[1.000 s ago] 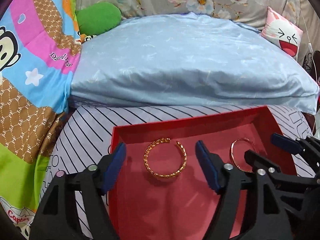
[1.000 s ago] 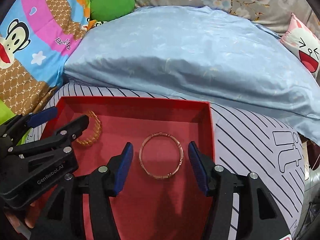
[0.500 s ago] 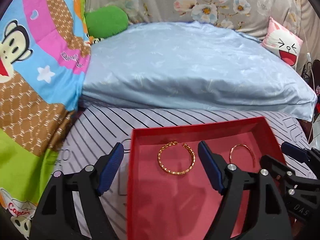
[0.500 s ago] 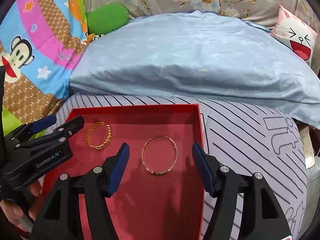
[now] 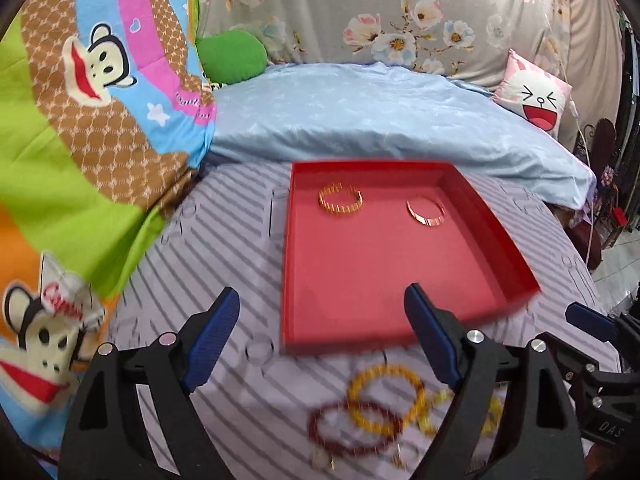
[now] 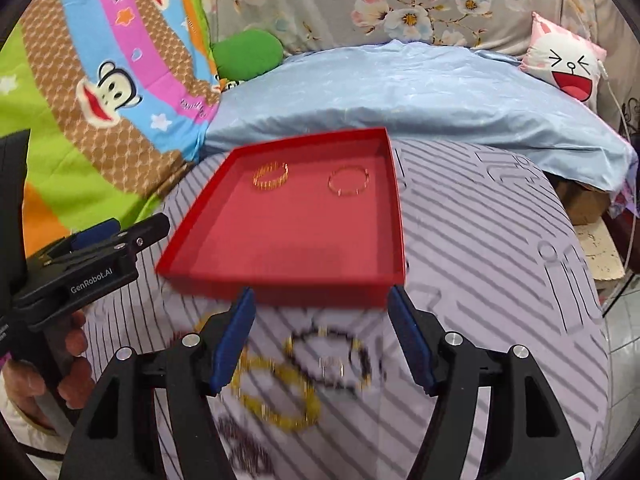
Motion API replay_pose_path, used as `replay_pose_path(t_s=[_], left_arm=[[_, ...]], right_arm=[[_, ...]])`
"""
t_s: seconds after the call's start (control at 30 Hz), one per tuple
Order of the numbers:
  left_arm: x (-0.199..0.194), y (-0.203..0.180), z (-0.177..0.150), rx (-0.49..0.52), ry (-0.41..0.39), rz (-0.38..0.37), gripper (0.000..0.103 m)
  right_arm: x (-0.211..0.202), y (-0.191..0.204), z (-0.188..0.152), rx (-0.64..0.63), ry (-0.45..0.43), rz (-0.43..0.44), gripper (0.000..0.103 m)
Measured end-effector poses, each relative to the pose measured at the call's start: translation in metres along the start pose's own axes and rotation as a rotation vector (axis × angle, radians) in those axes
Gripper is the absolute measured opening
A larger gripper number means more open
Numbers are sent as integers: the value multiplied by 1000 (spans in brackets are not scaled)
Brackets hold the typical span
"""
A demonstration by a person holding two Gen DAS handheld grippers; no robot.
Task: Organize jewelry
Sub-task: 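Move the left tool to the red bead bracelet while the right tool reaches the black-bead bracelet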
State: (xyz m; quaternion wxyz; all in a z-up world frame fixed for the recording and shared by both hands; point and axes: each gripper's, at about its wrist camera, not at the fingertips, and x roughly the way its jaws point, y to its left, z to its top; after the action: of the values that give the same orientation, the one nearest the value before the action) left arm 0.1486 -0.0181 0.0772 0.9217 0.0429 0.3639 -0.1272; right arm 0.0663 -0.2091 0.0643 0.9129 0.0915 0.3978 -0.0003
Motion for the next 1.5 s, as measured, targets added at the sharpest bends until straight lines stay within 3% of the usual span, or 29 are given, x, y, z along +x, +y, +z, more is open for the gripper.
replay_pose_path(t_s=[0.23, 0.37, 0.67, 0.73, 1.0, 1.07, 1.23, 1.37, 1.5], left_arm=[[-12, -4, -70, -1, 97, 2, 80], [-17, 5, -94, -32, 124, 2, 80], [-2, 23, -87, -51, 136, 59, 78], [8, 22, -85, -49, 154, 53, 70], [28, 13, -89, -35, 193, 26, 52], [28, 11, -88, -30, 189, 13, 44], [28, 9, -82, -37, 194, -46, 10], [30, 7, -83, -37, 193, -52, 8], [31, 6, -83, -40, 191, -51, 8]], right_arm=[[-18, 10, -61, -13, 48, 3, 66], [-21, 17, -81, -36, 62, -17, 66], [-14, 19, -86, -17, 86, -13, 66], [-13, 19, -83, -20, 82, -18, 66], [-5, 15, -72, -29, 71, -55, 66], [-2, 11, -68, -21, 66, -60, 66], [10, -1, -55, 13, 61, -68, 66], [22, -7, -42, 22, 56, -87, 61], [37, -10, -30, 13, 61, -98, 47]])
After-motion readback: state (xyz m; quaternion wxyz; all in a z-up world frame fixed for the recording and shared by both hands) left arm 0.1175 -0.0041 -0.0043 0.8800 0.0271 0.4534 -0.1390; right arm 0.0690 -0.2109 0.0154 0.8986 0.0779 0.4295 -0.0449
